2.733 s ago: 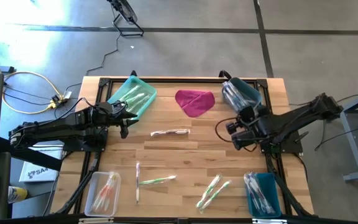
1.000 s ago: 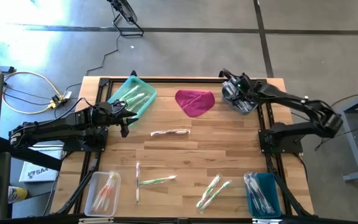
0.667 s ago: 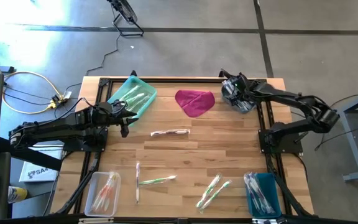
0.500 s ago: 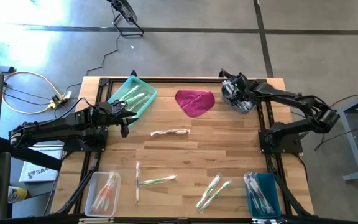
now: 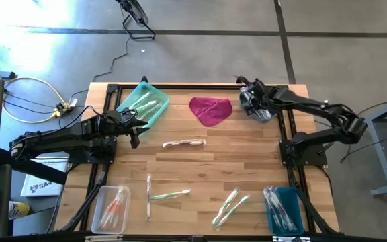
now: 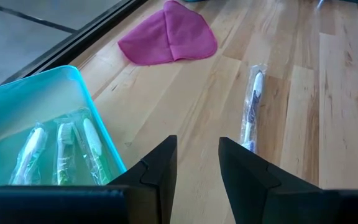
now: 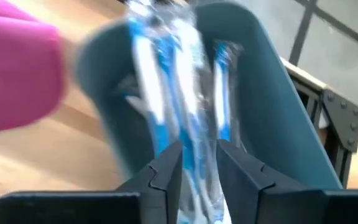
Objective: Pick & Place Toothbrushes
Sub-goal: Put the purple toothbrush to the dark blue bin bin
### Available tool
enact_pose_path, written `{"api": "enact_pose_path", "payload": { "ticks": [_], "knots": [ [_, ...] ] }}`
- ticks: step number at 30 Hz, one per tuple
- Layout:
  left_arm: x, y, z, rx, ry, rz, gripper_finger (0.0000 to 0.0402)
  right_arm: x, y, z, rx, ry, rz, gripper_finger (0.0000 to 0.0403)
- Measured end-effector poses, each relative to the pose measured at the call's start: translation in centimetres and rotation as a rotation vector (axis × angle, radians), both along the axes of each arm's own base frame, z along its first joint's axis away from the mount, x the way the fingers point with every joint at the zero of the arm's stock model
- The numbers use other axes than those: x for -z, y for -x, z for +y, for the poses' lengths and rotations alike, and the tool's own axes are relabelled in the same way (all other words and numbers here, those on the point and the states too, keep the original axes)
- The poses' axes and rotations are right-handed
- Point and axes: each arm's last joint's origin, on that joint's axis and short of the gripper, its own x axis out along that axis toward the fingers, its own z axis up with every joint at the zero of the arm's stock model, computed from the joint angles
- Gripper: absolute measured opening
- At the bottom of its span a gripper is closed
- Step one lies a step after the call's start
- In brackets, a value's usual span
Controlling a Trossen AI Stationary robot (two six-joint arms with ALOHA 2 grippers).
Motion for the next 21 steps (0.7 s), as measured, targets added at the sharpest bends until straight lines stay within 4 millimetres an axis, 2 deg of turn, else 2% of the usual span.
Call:
{"api": "enact_pose_path", "payload": {
  "ticks": [4,7,14,21],
  "knots": [
    [0.0,0.0,0.0,-0.001,0.0,0.0,0.0116,-1.9,-1.6,1.2,-0.054,0.014,-0.056,0.0069],
    [0.0,0.0,0.0,-0.002,-0.001,0.001,0.0116,-3.1,-3.1,2.3,-0.121,-0.019,-0.182,0.0057],
    [0.0,0.0,0.0,-0.001,-0.001,0.0,0.0116,-4.5,-7.4,5.6,-0.401,-0.133,-0.556,0.0046],
    [0.0,0.0,0.0,-0.001,0.0,0.0,0.0116,-6.0,-10.4,9.3,-0.623,-0.078,-0.755,0.0045]
  ]
}}
